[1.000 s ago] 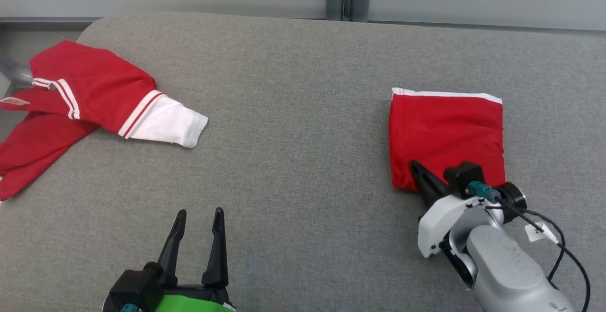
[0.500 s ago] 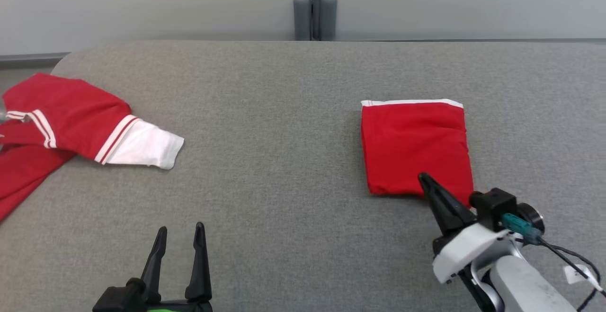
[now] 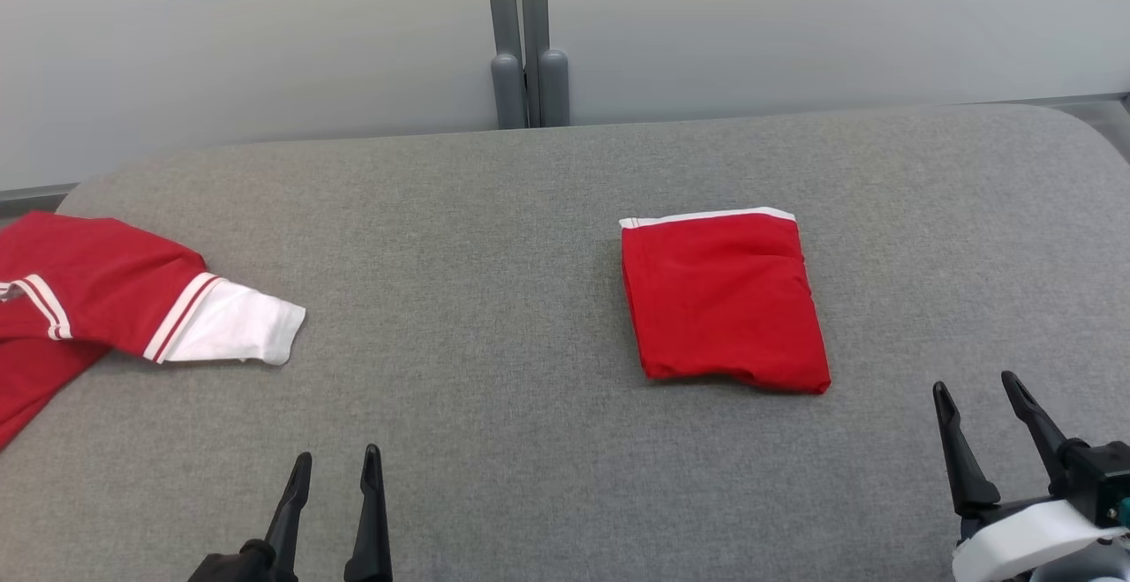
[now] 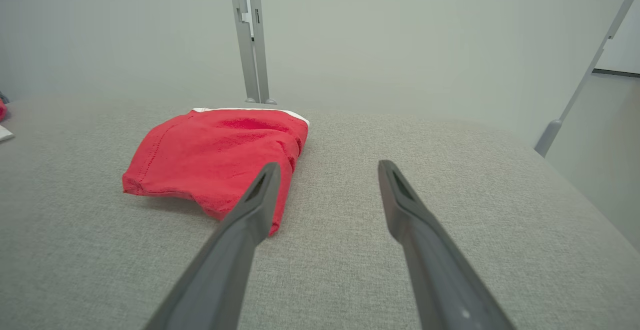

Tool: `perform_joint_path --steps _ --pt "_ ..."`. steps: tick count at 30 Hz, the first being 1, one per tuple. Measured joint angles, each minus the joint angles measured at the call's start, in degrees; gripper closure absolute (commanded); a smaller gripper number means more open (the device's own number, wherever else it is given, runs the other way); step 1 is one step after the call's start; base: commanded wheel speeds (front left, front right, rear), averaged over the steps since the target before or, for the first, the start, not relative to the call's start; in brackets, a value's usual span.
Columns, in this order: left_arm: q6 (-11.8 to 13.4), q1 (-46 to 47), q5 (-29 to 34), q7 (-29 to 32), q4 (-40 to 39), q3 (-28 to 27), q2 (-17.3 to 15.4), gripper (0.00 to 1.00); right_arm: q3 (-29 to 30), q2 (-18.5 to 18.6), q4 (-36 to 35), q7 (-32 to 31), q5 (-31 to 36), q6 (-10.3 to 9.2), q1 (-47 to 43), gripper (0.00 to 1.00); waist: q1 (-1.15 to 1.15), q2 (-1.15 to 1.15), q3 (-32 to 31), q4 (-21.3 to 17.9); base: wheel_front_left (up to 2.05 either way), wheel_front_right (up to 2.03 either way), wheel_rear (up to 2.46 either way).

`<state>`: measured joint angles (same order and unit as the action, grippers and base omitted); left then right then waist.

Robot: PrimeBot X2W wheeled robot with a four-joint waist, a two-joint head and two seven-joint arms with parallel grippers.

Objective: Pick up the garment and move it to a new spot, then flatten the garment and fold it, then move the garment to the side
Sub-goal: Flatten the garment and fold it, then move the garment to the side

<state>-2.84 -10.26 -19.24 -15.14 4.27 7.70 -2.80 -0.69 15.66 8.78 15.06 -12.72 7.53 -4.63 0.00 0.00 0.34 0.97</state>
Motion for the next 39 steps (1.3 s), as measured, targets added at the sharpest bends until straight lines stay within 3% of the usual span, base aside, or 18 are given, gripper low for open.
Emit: perform_joint_path --steps 15,22,29,31,39 --pt "-0.2 -1.1 0.2 0.0 1.3 -1.4 0.0 0.00 1.8 -1.7 0.5 0.0 -0.3 0.00 -1.3 0.00 0.00 0.00 -1.1 0.3 0.00 0.00 0.00" --pt "-0.3 -1.1 0.5 0.0 1.2 -0.9 0.0 0.00 0.2 -2.9 5.7 -0.2 -10.6 -0.01 4.7 0.00 0.00 0.00 -0.1 0.7 0.00 0.00 0.00" --pt "-0.8 1.1 0.6 0.0 0.5 0.3 0.0 0.00 -1.7 -2.2 17.7 -22.0 -26.9 -0.04 21.3 0.00 0.00 0.00 3.0 2.0 0.00 0.00 0.00" --pt "-0.8 1.9 0.4 0.0 0.6 1.3 0.0 0.00 -1.9 -1.5 21.5 -26.6 -27.6 -0.03 25.3 0.00 0.00 0.00 4.1 2.8 0.00 0.00 0.00" --pt "-0.3 4.3 -0.9 0.0 0.2 3.0 0.0 0.00 -3.5 -0.1 32.4 -31.6 -26.8 -0.04 33.8 0.00 0.00 0.00 7.5 7.1 0.00 0.00 0.00"
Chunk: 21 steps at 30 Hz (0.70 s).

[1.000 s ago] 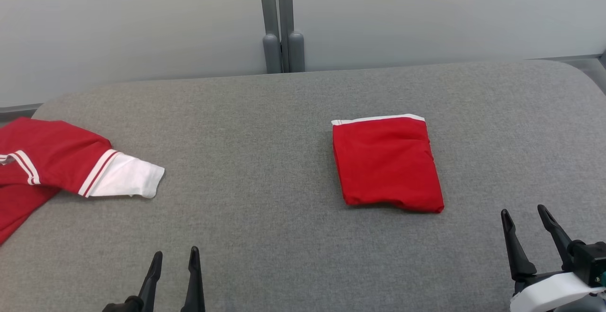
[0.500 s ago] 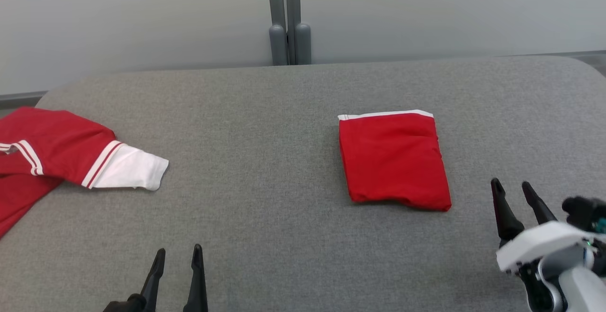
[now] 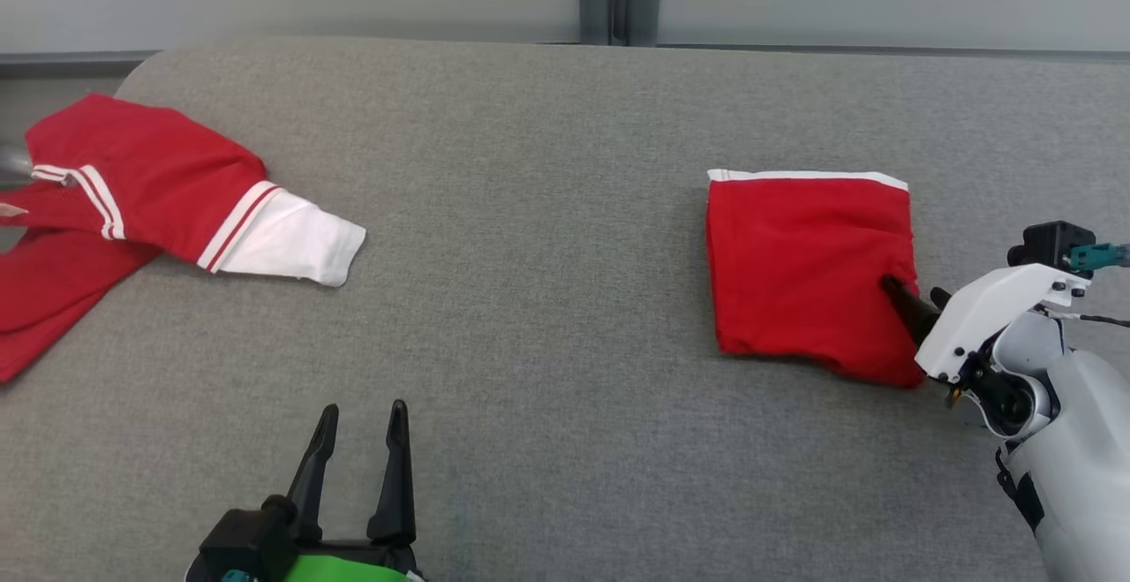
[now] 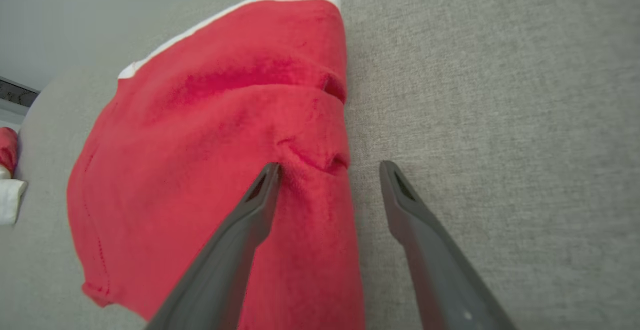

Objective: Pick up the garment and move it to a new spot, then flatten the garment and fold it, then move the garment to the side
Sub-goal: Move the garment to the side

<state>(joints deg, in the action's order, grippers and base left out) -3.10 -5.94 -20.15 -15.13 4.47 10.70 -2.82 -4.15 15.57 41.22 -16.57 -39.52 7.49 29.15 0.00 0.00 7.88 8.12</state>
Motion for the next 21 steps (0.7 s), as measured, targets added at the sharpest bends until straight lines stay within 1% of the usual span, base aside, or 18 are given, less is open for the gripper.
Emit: perform_joint_path --steps 3,4,5,9,11,13,17,19,21 --pt "0.1 0.7 0.0 0.0 -0.2 0.3 0.0 0.00 -0.1 -0.2 3.6 -1.3 -0.7 0.00 1.5 0.00 0.00 0.00 1.3 1.4 0.00 0.00 0.00" --pt "0.2 0.8 0.0 0.0 -0.3 0.3 0.0 0.00 -0.1 -0.3 4.1 -1.1 -1.0 0.00 2.0 0.04 0.00 0.00 1.7 1.8 0.00 0.00 0.00" --pt "0.4 0.9 0.0 0.0 -0.5 0.2 0.0 0.00 0.1 -0.4 4.4 -0.3 -1.6 0.00 2.6 1.00 0.00 0.00 2.2 2.1 0.00 0.00 0.00" --pt "1.1 1.0 -0.5 0.0 -1.6 -0.3 0.0 0.00 0.8 -0.2 3.8 1.5 -4.7 0.00 4.6 1.00 0.00 0.00 3.7 2.0 0.00 0.00 0.00" --pt "1.1 1.1 -0.3 0.0 -1.9 -0.4 0.0 0.00 0.6 1.2 2.9 1.6 -5.6 0.02 5.6 1.00 0.00 0.00 4.3 1.1 0.00 0.00 0.00" --pt "0.9 1.5 0.4 0.0 -2.0 -0.4 0.0 0.00 0.6 3.9 2.3 1.0 -6.2 0.04 6.6 1.00 0.00 0.00 4.8 -0.2 0.00 0.00 0.00" --pt "0.0 5.0 2.7 0.0 -2.6 -0.5 0.0 0.00 2.4 11.3 2.7 0.3 -6.2 0.03 8.3 1.00 0.00 0.00 6.5 -3.3 0.00 0.00 0.00" --pt "-0.3 7.0 3.3 0.0 -3.1 -0.8 0.1 0.00 3.7 15.0 3.3 0.0 -6.3 0.02 9.2 1.00 0.00 0.00 8.3 -4.7 0.00 0.00 0.00" --pt "-1.0 8.4 4.6 0.0 -3.6 -1.4 0.1 0.00 4.8 17.8 4.1 0.3 -6.1 0.02 10.0 1.00 0.00 0.00 10.3 -5.9 0.00 0.00 0.00"
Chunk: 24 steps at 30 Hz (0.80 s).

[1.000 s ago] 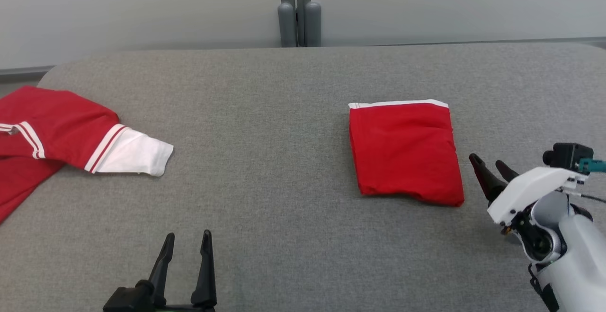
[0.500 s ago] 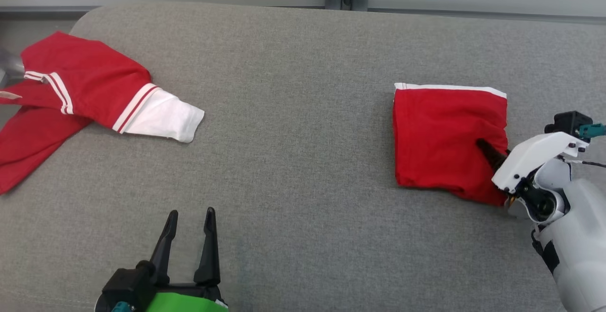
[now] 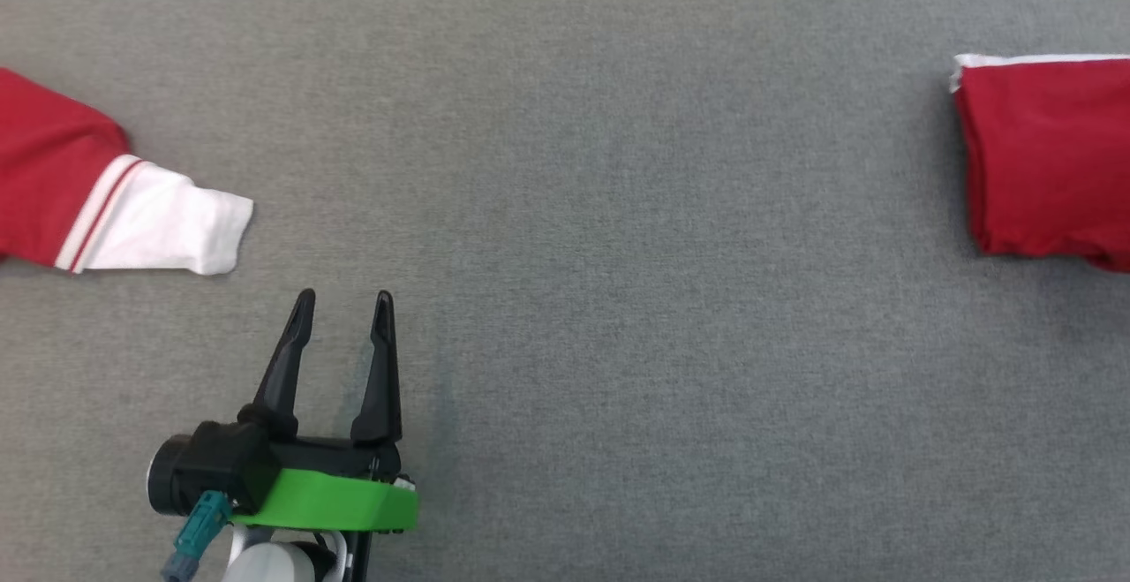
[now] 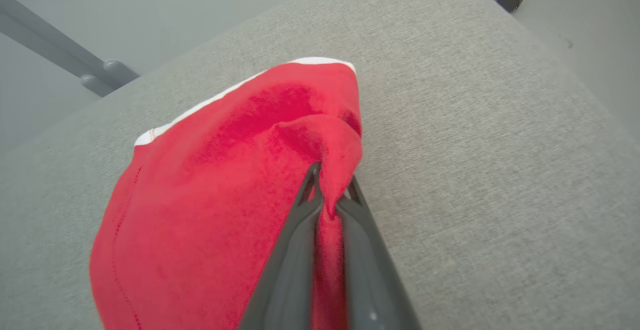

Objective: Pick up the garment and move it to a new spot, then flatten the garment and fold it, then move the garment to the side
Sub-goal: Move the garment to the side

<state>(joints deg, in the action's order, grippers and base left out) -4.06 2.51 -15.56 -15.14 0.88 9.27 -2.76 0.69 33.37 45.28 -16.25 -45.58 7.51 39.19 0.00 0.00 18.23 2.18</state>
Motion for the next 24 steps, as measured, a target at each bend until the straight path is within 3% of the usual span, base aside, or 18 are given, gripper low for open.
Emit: perform_joint_path --steps 5,10,11,12,13,21,24 --pt "-1.1 2.5 2.7 0.0 -0.4 -2.5 0.0 0.00 1.4 5.9 3.2 5.2 5.2 -0.02 3.6 1.00 0.00 0.00 6.4 -2.7 0.00 0.00 0.00" --pt "-1.5 2.4 1.7 0.0 0.8 -5.6 0.0 0.00 -0.6 7.2 6.0 8.4 10.5 0.03 9.4 1.00 -0.01 0.00 12.0 -4.1 0.00 0.00 0.00" --pt "-1.5 2.4 1.7 0.0 0.8 -5.8 0.0 0.00 -1.0 7.7 7.0 8.9 11.5 0.03 10.3 0.95 -0.01 0.00 13.0 -4.3 0.00 0.00 0.00" --pt "-1.5 2.4 1.5 0.0 0.8 -6.1 0.0 0.00 -1.2 8.6 8.4 9.9 13.1 0.03 11.2 0.62 -0.02 0.00 14.0 -4.4 0.00 0.00 0.00" --pt "-1.6 2.4 1.3 0.0 0.7 -6.3 0.0 0.00 -1.2 9.3 9.6 10.6 14.5 0.03 12.0 0.00 -0.01 0.00 14.7 -4.4 0.00 0.00 0.00" --pt "-1.2 1.5 -1.7 -0.1 0.4 -7.4 0.0 0.00 -3.7 11.8 15.7 18.2 26.9 0.03 15.8 0.00 -0.01 0.00 15.5 -4.2 0.00 0.00 0.00" --pt "-0.9 0.8 -2.9 -0.1 1.0 -7.4 0.0 0.00 -4.3 10.9 15.7 21.3 28.6 0.03 15.9 0.00 -0.01 0.00 13.7 -4.1 0.00 0.00 0.00"
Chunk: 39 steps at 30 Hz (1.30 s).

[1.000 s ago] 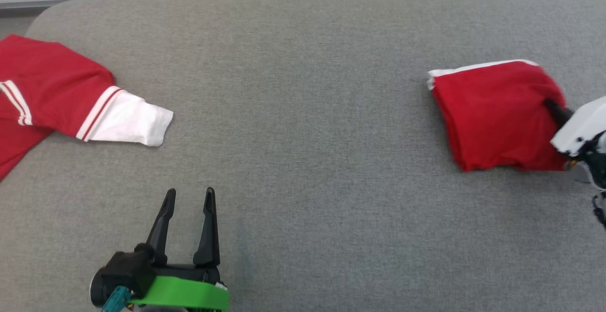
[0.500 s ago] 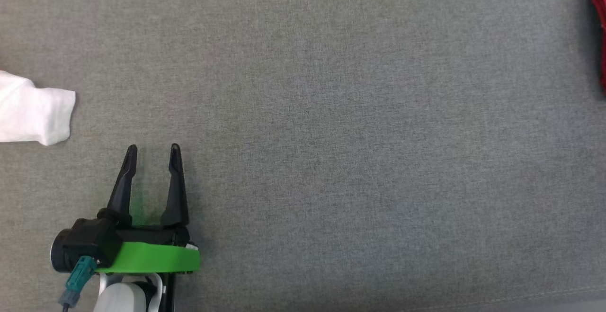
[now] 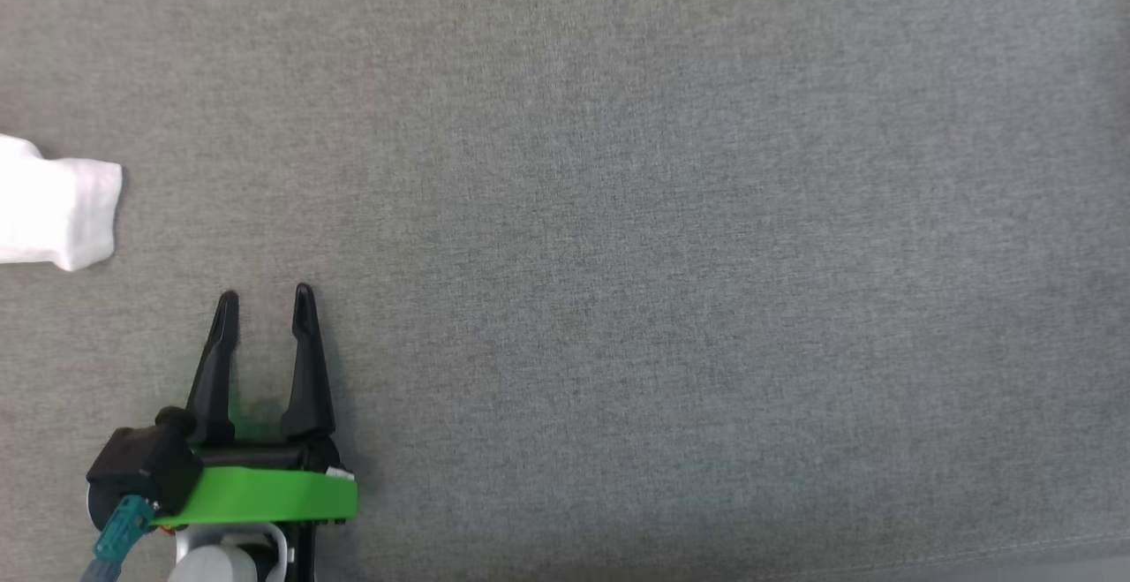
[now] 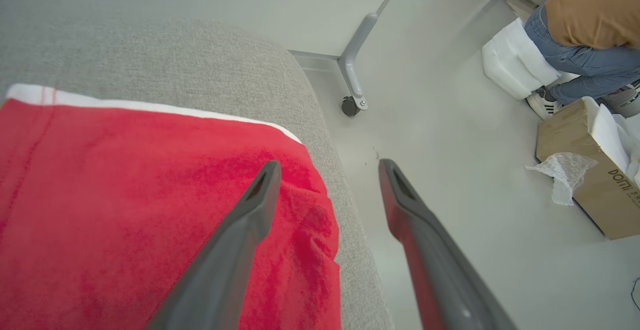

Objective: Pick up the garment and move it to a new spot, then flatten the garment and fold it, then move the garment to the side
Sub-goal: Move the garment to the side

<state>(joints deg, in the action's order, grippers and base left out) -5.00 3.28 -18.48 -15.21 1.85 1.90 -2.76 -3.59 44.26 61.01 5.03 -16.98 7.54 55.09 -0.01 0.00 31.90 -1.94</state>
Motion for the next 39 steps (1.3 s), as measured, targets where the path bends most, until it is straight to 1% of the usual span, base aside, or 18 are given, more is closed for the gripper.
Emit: perform_joint_path --steps 3,5,9,13,16,19,21,23,25,28,32,35,39 --pt "0.2 -1.5 -1.0 0.0 0.5 -0.1 0.0 0.00 -0.9 -1.9 -1.4 3.2 0.4 0.00 -1.0 0.00 0.00 0.00 -2.7 0.1 0.00 0.00 0.00" --pt "0.3 -2.5 -2.1 0.1 0.7 -0.2 0.0 0.00 -1.6 -3.2 -2.3 3.7 0.3 0.00 -2.6 0.00 0.01 0.00 -4.9 0.1 0.00 0.00 0.00" --pt "0.9 -5.6 -3.3 0.1 0.9 -0.7 0.0 0.00 -3.2 -5.7 -5.1 6.8 0.5 0.00 -8.2 0.00 0.01 0.00 -10.1 -0.1 0.00 0.00 0.00" --pt "1.2 -9.1 -3.7 0.1 0.9 -1.2 0.0 0.00 -3.8 -9.7 -10.4 9.4 0.9 0.00 -16.4 0.00 0.02 0.00 -15.4 -0.2 0.00 0.00 0.00" --pt "1.2 -11.1 -3.4 0.1 0.9 -1.2 0.0 0.00 -0.7 -12.7 -16.8 9.8 1.9 -0.01 -24.2 0.00 0.02 0.00 -19.2 -0.2 0.00 0.00 0.00" --pt "1.1 -12.2 -2.7 0.1 0.8 -1.2 0.0 0.00 3.6 -17.6 -27.9 10.0 4.6 -0.01 -33.6 0.00 0.02 0.00 -22.7 0.1 0.00 0.00 0.00" --pt "1.0 -13.0 -2.3 0.1 0.9 -1.4 0.0 0.00 5.6 -22.0 -34.5 10.0 7.6 -0.01 -40.9 0.00 0.02 0.00 -24.8 0.3 0.00 0.00 0.00" --pt "0.9 -13.5 -2.0 0.1 1.1 -1.4 0.0 0.00 6.3 -26.5 -39.4 10.0 9.3 -0.01 -46.5 0.00 0.02 0.00 -26.6 0.6 0.00 0.00 0.00" --pt "0.6 -13.8 -1.7 0.1 1.4 -1.6 0.0 0.00 6.3 -30.2 -43.3 10.0 11.1 0.00 -50.9 0.00 0.02 0.00 -28.2 0.9 0.00 0.00 0.00" --pt "0.4 -14.1 -1.5 0.1 2.2 -1.7 0.0 0.00 6.3 -34.0 -46.4 10.0 12.5 -0.01 -55.7 0.00 0.02 0.00 -29.9 1.4 0.00 0.00 0.00" --pt "0.0 -14.4 -0.1 0.1 3.9 -1.3 0.0 0.00 5.5 -37.8 -49.0 10.0 13.5 -0.01 -58.4 0.00 0.02 0.00 -31.2 2.0 0.00 0.00 0.00" --pt "-0.4 -14.4 0.9 0.1 5.5 -0.3 0.0 0.00 5.9 -39.0 -50.9 10.0 13.7 -0.01 -58.7 0.00 0.02 0.00 -31.5 2.2 0.00 0.00 0.00" --pt "-0.5 -14.1 0.9 0.1 5.8 -0.2 0.0 0.00 5.6 -39.8 -51.1 10.0 13.9 -0.01 -59.6 0.00 0.02 0.00 -31.5 2.1 0.00 0.00 0.00"
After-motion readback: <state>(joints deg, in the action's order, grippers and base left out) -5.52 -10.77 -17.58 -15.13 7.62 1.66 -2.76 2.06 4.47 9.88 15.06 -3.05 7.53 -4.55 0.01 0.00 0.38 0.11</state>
